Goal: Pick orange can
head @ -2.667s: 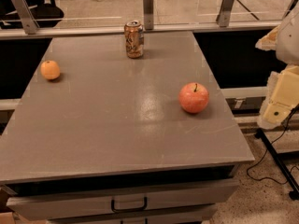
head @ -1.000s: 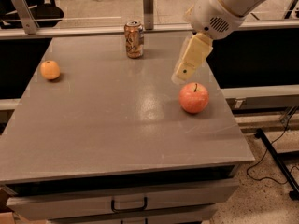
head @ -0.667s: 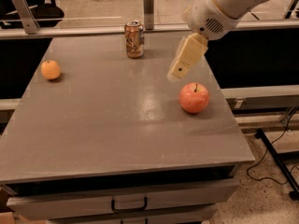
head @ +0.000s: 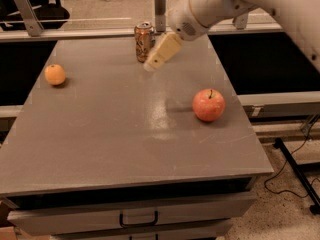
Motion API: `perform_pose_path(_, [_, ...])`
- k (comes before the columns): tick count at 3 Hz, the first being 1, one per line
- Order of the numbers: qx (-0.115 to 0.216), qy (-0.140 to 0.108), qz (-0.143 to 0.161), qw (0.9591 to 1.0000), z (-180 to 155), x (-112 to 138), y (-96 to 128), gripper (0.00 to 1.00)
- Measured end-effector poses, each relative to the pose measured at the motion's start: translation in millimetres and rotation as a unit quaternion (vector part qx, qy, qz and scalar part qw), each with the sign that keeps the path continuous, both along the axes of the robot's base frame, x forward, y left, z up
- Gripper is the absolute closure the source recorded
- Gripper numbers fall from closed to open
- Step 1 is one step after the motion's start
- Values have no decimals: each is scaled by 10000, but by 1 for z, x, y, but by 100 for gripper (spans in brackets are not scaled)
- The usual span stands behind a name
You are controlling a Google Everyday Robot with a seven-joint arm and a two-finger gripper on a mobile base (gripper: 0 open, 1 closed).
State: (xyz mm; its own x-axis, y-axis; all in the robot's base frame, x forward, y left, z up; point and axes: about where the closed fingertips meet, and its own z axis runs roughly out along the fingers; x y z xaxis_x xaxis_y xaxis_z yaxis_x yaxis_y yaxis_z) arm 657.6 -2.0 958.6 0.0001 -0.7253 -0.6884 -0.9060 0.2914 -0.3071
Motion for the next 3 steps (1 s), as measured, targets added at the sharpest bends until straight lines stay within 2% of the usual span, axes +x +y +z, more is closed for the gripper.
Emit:
perform_pose_path(1, [707,-56,-51,9975,-17,49,32,0])
perform_pose_path(2, [1136,-145,-245,9931,-34,85,48,0])
perform_pose_path(3, [1344,-210,-579,9890,-52,111,48,0])
